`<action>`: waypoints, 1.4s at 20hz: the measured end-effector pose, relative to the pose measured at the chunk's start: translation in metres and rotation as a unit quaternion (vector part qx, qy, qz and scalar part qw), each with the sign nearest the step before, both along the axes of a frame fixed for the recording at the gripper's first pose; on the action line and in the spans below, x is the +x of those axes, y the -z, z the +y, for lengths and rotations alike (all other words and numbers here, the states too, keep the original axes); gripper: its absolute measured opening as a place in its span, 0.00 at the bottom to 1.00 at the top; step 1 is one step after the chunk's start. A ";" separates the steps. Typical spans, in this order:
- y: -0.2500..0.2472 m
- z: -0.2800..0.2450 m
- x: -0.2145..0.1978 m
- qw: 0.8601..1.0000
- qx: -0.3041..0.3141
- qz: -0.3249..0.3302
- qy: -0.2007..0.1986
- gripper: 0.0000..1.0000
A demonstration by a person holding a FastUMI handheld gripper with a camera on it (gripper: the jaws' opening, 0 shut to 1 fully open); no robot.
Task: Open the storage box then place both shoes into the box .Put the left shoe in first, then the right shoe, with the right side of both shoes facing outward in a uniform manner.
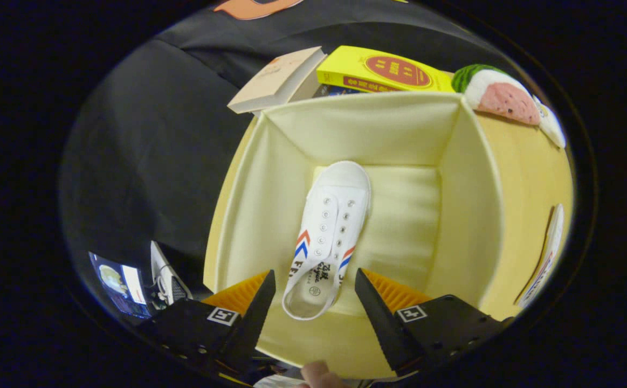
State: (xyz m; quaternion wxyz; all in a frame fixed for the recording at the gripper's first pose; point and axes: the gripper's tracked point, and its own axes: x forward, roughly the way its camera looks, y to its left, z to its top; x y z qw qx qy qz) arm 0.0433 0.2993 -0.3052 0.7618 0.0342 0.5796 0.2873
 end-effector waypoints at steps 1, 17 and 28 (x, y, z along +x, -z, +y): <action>-0.018 -0.008 0.004 1.000 0.007 -0.022 -0.002 0.91; -0.006 -0.295 0.014 0.997 -0.018 -0.072 0.013 0.96; 0.087 -0.463 0.055 0.987 -0.123 -0.033 0.102 0.96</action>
